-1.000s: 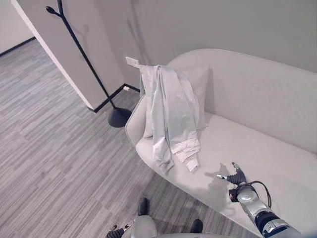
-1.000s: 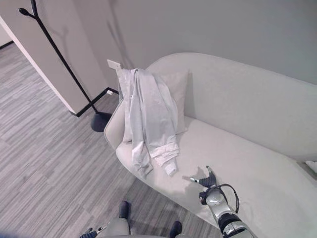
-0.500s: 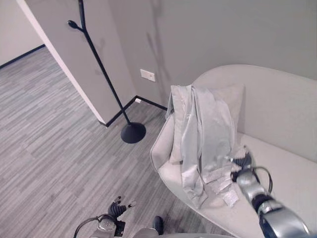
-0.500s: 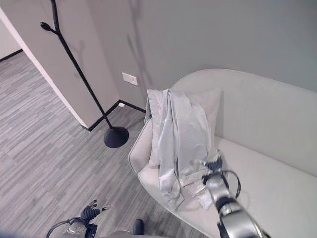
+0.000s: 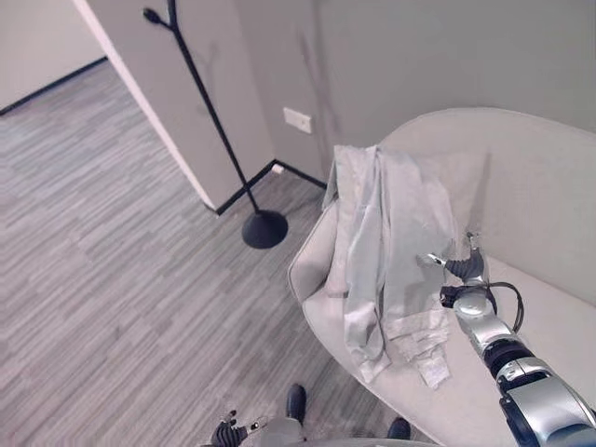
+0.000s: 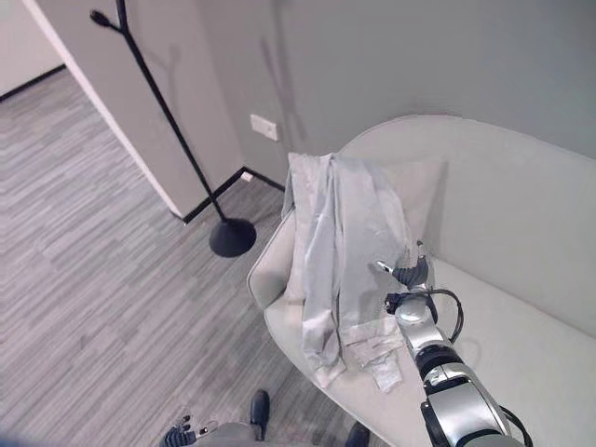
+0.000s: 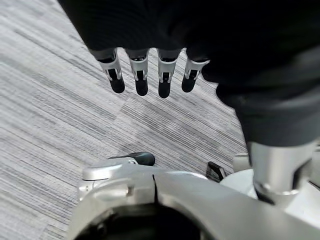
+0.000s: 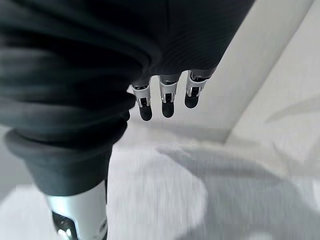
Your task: Hang the clothes on the sofa on the clothes rack.
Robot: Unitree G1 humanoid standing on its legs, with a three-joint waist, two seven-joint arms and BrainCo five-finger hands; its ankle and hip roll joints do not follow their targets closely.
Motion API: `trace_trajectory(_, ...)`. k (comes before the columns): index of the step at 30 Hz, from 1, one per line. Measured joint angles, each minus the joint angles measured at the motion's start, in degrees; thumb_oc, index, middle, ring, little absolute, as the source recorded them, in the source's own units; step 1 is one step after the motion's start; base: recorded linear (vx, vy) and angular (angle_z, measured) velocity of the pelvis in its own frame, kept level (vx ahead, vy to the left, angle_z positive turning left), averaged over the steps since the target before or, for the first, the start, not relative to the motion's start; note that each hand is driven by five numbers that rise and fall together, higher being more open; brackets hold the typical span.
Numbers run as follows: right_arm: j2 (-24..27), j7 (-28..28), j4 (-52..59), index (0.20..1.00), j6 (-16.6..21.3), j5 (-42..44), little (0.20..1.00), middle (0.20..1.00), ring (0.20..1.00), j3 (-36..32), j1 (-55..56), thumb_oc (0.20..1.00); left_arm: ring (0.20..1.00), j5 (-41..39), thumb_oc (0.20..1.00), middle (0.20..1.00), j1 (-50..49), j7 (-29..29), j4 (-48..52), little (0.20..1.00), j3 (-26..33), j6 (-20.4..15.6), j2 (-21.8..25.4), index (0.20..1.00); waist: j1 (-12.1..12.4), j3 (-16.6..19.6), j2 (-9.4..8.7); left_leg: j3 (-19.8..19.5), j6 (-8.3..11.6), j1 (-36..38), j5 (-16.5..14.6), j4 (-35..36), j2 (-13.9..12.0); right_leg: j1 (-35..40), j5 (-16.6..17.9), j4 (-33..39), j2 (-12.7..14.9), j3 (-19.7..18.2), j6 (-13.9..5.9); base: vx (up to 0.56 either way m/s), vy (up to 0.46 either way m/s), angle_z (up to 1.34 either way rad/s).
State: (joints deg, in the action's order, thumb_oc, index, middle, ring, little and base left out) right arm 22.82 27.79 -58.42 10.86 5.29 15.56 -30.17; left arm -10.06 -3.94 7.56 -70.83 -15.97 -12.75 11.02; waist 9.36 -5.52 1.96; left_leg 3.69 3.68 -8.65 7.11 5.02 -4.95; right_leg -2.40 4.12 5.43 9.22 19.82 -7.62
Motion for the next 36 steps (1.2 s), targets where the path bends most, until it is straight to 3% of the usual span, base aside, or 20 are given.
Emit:
trace_trajectory(6,0.8,0.46,-9.01,1.0,1.1,0.53,1.0,1.0,1.0,2.44,-12.21,1.0,1.0,-0.04,1.0,1.0,5.14,0.13,0.26,1.0,-4.39,-0.61,1.09,1.0,2.33,-4.4,1.78,-1.72,-0.44,-5.62,0.83,-1.54,0.9,-4.0,0.88,-0.02,0.95,1.44,-0.17,-0.06,0.031,0.15)
trace_trajectory(11,2.72,1.44,-16.54,1.0,2.36,1.59,1.0,1.0,1.0,4.4,-19.74,1.0,1.0,-0.47,1.0,1.0,8.32,0.21,1.12,1.0,-7.55,-0.9,1.48,1.0,3.91,-7.86,2.0,-1.94,-0.54,-10.14,0.75,-3.85,1.56,-7.31,1.5,-0.02,1.81,1.47,-0.02,-0.04,0.049,0.05)
trace_trajectory(12,2.57,1.42,-18.85,0.2,2.39,1.61,0.2,0.2,0.2,4.65,-21.36,0.2,1.0,-1.27,1.0,1.0,9.77,0.15,1.62,1.0,-9.45,-0.94,1.42,1.0,4.0,-7.96,2.08,-1.96,-0.53,-11.14,0.73,-4.15,1.7,-8.2,1.57,-0.01,1.97,1.46,0.21,0.01,0.05,0.0)
trace_trajectory(23,2.31,1.48,-20.5,0.2,0.02,-0.09,0.2,0.2,0.2,6.54,-21.68,0.2,1.0,-2.33,1.0,1.0,11.93,0.81,4.8,1.0,-10.85,-1.33,1.44,1.0,3.58,-7.67,2.06,-1.52,-0.61,-12.13,0.65,-4.29,2.44,-9.56,2.0,-0.02,2.89,0.79,0.49,0.01,0.018,-0.02)
trace_trajectory(29,2.05,1.93,-9.11,0.2,-1.42,-3.13,0.2,0.2,0.2,6.76,-13.46,0.2,1.0,-2.29,1.0,1.0,11.69,2.65,3.41,1.0,-8.48,-1.25,1.31,1.0,0.95,-6.7,1.16,0.05,-1.6,-10.78,-0.09,-5.42,2.36,-8.63,2.36,-0.04,2.8,-0.7,-0.01,-0.01,-0.019,-0.11)
trace_trajectory(32,-0.12,1.39,-4.05,0.2,-1.46,-2.9,0.2,0.2,0.2,3.66,-8.08,0.2,1.0,-2.27,1.0,1.0,11.32,3.39,2.93,1.0,-6.46,-1.25,1.19,1.0,-0.71,-5.97,0.22,0.45,-1.62,-9.4,-0.17,-5.07,2.21,-7.77,2.64,-0.04,2.64,-1.45,-0.43,0.0,-0.062,-0.14)
trace_trajectory(34,-2.09,0.84,-1.67,0.2,-1.6,-0.67,0.2,0.2,0.2,2.71,-4.67,0.2,1.0,-2.27,1.0,1.0,11.04,3.59,2.06,1.0,-6.32,-1.1,1.21,1.0,-2.1,-4.51,-0.92,1.52,-1.44,-8.89,-0.54,-5.13,1.86,-7.81,2.63,-0.03,2.39,-2.4,-0.39,0.04,-0.077,-0.23)
trace_trajectory(36,-3.28,-1.4,9.21,0.2,-1.66,5.24,0.2,0.2,0.2,-1.09,2.75,0.2,1.0,-2.26,1.0,1.0,10.33,3.46,1.72,1.0,-3.69,-0.78,0.83,1.0,-3.22,-3.74,-2.08,2.22,-1.36,-7.44,-0.61,-4.47,1.53,-7.23,2.64,-0.03,2.18,-3.3,-0.35,0.05,-0.07,-0.2)
